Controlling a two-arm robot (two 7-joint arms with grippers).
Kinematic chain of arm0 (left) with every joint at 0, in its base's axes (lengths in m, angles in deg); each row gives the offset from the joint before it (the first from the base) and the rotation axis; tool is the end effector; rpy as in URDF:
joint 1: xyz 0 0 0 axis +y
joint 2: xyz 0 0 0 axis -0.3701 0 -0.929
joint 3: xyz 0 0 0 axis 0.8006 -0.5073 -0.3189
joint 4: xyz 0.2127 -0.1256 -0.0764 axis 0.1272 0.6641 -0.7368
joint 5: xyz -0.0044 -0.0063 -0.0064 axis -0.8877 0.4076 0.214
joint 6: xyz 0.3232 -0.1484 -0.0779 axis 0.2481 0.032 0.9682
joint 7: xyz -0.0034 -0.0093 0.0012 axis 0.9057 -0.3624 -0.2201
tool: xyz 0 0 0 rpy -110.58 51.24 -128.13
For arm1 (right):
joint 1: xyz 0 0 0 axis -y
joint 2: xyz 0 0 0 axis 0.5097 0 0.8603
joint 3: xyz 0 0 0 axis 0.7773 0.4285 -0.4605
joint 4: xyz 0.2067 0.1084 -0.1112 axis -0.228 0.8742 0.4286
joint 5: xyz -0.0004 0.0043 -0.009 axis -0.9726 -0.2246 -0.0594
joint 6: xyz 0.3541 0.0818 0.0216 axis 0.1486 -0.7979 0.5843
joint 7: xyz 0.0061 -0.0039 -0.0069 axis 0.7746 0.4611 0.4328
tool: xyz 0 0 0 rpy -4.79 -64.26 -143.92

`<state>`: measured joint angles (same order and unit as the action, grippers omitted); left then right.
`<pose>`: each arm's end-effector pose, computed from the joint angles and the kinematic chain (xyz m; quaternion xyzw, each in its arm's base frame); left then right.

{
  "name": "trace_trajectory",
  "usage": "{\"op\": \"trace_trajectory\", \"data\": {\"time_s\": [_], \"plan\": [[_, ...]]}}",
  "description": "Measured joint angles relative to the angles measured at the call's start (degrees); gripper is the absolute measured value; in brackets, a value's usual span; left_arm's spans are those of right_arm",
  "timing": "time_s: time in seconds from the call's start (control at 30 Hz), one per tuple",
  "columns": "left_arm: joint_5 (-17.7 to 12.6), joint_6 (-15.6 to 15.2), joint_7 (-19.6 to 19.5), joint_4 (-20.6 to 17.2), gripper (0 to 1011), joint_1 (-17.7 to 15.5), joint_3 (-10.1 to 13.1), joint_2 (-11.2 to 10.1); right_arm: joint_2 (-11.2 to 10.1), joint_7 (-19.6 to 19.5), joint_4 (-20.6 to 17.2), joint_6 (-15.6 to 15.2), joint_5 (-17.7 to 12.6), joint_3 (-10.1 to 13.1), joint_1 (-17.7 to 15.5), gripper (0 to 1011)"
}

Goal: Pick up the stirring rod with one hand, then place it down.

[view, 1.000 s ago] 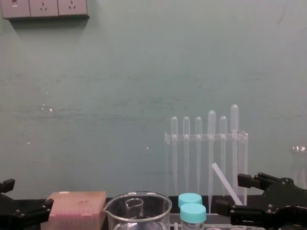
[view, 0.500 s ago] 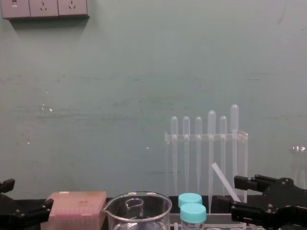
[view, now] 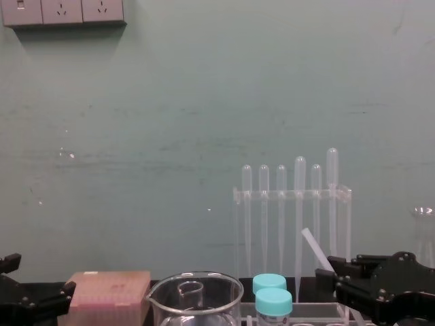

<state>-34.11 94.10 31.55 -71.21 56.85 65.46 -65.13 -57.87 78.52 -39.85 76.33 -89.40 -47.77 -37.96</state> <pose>0.4051 0.0500 -0.2874 0.1415 -0.1325 0.5799 0.7913 0.4394 -0.0285 -0.2760 -0.0515 -0.0833 -0.3305 0.9387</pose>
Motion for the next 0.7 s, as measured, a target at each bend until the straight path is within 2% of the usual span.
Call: {"op": "trace_trajectory", "data": {"time_s": [0.3, 0.7], "plan": [[0.0, 0.0, 0.0, 0.0, 1000, 0.0, 0.0, 0.0, 0.0, 0.02, 0.0, 0.0, 0.0, 0.0, 0.0, 73], [0.0, 0.0, 0.0, 0.0, 1000, 0.0, 0.0, 0.0, 0.0, 0.02, 0.0, -0.01, 0.0, 0.0, 0.0, 68]]}}
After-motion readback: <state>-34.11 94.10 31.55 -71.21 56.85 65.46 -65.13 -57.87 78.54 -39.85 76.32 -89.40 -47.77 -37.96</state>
